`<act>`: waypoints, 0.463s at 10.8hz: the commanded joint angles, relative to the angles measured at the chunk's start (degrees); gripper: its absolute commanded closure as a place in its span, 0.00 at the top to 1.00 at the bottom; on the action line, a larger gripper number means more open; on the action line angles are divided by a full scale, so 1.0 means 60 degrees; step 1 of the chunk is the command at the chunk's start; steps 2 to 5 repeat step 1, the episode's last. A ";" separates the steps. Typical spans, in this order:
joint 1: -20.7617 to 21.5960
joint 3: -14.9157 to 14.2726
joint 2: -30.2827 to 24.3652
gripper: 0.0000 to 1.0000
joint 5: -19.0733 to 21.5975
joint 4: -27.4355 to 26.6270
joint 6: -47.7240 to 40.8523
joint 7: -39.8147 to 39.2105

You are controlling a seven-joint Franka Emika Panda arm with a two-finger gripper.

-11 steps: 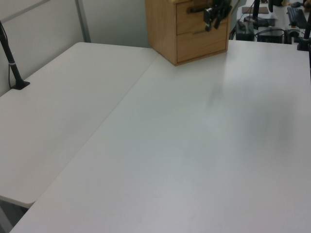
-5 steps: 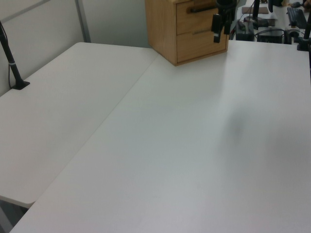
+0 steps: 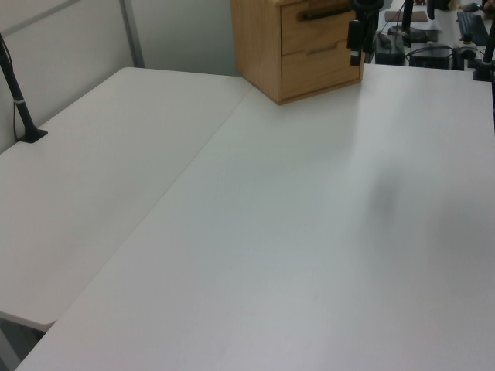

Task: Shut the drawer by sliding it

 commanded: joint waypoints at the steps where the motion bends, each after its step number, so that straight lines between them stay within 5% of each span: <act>1: 0.0211 -0.0224 -0.0333 1.00 0.0168 -0.0181 -0.0355 -0.0178; 5: 0.0211 -0.0224 -0.0333 1.00 0.0168 -0.0181 -0.0355 -0.0178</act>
